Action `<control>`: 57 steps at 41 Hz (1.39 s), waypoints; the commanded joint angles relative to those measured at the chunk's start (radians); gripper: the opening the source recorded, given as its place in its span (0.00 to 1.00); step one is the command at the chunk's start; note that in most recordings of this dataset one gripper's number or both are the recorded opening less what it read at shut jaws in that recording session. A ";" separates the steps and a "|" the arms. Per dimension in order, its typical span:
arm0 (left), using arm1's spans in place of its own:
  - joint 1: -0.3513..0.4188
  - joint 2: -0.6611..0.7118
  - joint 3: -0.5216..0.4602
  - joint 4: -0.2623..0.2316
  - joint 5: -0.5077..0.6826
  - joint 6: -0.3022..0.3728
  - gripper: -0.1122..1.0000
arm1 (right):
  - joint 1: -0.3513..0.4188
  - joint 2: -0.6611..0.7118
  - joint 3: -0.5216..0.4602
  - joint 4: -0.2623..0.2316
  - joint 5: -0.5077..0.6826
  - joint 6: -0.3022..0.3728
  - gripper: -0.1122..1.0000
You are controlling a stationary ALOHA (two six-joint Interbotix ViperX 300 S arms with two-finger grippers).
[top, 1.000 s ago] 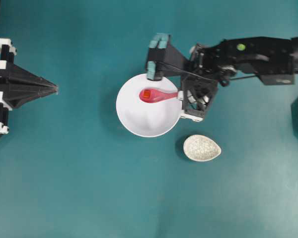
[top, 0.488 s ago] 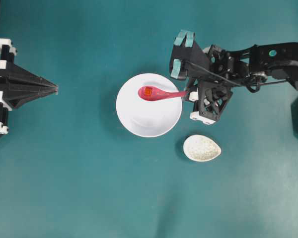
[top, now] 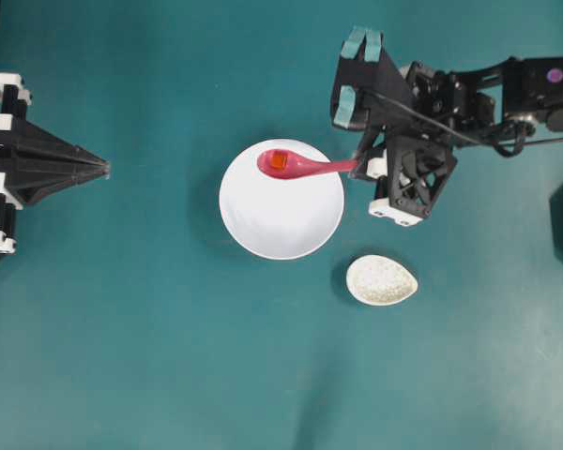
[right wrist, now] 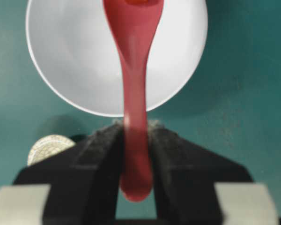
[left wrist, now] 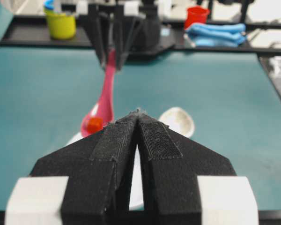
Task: Grip the spoon and scoop the red block from the bowl with right arm.
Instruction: 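Lift the spoon carrying the red cube up out of the white bowl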
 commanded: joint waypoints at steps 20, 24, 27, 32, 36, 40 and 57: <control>-0.002 0.008 -0.011 0.002 -0.011 -0.002 0.11 | 0.023 -0.040 -0.202 0.003 0.216 0.005 0.32; -0.002 0.008 -0.011 0.003 -0.011 -0.002 0.11 | 0.025 -0.043 -0.202 0.003 0.225 0.012 0.32; -0.002 0.008 -0.011 0.002 -0.011 0.000 0.11 | 0.028 -0.043 -0.201 0.003 0.219 0.026 0.32; -0.002 0.008 -0.011 0.002 -0.011 0.000 0.11 | 0.028 -0.044 -0.199 0.000 0.206 0.029 0.32; -0.002 0.008 -0.011 0.002 -0.011 -0.002 0.11 | 0.028 -0.043 -0.199 -0.002 0.196 0.029 0.32; 0.000 0.006 -0.011 0.003 -0.011 -0.002 0.11 | 0.028 -0.043 -0.199 -0.002 0.195 0.029 0.32; -0.002 0.008 -0.011 0.002 -0.011 -0.002 0.11 | 0.028 -0.046 -0.196 -0.003 0.193 0.029 0.31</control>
